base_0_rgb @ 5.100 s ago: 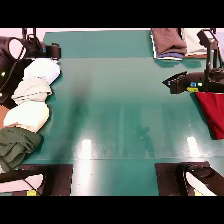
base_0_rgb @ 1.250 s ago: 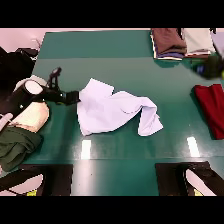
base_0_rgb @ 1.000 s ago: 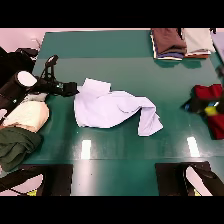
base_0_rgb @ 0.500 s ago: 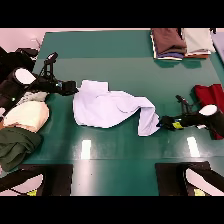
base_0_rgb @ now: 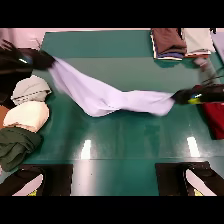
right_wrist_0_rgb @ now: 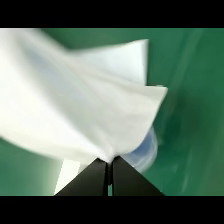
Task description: Fold the shirts.
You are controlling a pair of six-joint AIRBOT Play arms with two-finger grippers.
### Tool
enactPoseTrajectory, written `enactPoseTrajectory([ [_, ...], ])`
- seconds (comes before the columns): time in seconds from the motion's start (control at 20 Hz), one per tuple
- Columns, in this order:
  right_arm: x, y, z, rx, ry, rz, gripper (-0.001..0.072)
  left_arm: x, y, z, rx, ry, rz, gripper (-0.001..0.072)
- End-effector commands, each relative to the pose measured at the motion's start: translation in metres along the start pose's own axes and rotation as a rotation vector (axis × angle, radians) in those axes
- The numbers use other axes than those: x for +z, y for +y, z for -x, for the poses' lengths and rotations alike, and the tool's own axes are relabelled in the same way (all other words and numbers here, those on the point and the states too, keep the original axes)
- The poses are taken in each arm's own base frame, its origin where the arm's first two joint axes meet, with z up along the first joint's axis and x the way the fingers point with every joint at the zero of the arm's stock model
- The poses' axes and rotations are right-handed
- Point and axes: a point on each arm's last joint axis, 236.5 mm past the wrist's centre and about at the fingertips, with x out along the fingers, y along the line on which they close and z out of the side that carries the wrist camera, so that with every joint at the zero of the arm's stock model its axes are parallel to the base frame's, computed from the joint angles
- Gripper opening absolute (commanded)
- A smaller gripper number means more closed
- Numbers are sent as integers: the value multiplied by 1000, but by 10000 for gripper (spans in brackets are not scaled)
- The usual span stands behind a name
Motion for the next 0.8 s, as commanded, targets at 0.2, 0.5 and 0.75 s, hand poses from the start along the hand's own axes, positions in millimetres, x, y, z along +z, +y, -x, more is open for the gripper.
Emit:
enactPoseTrajectory([
  [0.2, 80, 20, 231, -250, -526, 66, 17, 132, -55, 229, 26, -556, -166, 23],
  [0.5, 85, 13, 217, -206, -376, 23, 16, 129, -51, 211, 34, -483, -169, 23],
  [0.75, 67, -46, 105, -125, -83, -182, 16, 54, 11, 24, 85, -9, -100, 24],
])
